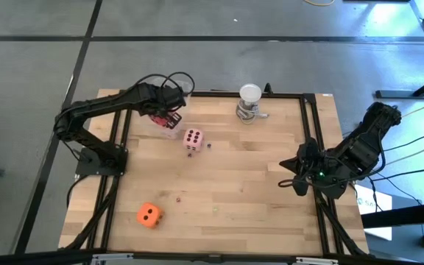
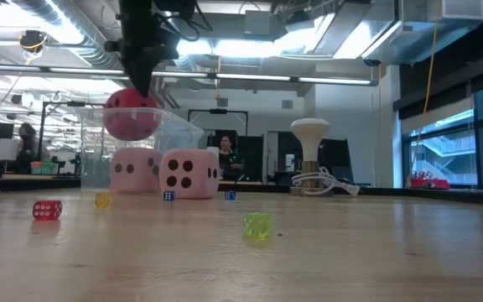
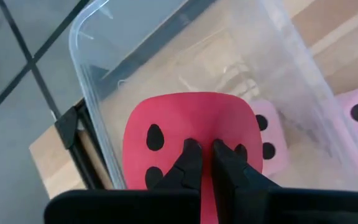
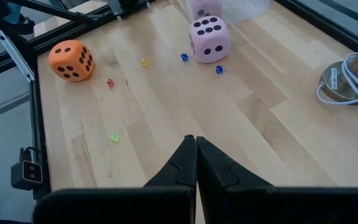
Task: Pick & Place Dice
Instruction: Put the large red dice into the transparent bin
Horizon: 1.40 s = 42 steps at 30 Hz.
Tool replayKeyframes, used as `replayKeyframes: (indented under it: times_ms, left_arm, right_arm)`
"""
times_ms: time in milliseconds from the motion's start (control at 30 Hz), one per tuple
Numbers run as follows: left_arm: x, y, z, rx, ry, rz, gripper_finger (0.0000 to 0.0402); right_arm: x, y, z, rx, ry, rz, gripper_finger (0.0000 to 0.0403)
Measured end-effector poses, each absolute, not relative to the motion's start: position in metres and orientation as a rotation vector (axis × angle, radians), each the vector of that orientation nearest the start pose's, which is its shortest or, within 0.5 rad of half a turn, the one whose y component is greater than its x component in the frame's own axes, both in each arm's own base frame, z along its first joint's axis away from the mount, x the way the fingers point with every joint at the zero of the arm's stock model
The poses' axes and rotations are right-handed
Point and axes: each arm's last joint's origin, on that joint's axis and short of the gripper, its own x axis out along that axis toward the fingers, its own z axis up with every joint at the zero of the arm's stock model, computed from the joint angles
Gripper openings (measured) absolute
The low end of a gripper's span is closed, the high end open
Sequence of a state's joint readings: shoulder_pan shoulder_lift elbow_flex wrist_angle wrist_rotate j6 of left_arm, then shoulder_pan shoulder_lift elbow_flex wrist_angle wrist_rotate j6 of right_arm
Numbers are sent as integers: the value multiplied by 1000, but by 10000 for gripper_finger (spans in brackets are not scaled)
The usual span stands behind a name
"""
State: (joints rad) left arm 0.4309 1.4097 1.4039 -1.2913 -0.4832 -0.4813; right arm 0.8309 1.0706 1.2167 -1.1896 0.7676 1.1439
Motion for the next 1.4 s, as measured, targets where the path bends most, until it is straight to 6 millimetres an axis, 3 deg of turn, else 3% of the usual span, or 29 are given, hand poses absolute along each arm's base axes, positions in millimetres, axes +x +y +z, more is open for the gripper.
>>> replayKeyframes:
  times_ms: [1033,1167,1400]
  left_arm:
    - [222,113,329,-412,1165,939,3]
    - [217,110,327,-449,1220,944,24]
    - [215,105,326,-519,1273,857,102]
  right_arm:
    - [130,114,354,344,629,-333,0]
    - [130,114,354,344,630,-333,0]
    - [130,114,354,344,630,-333,0]
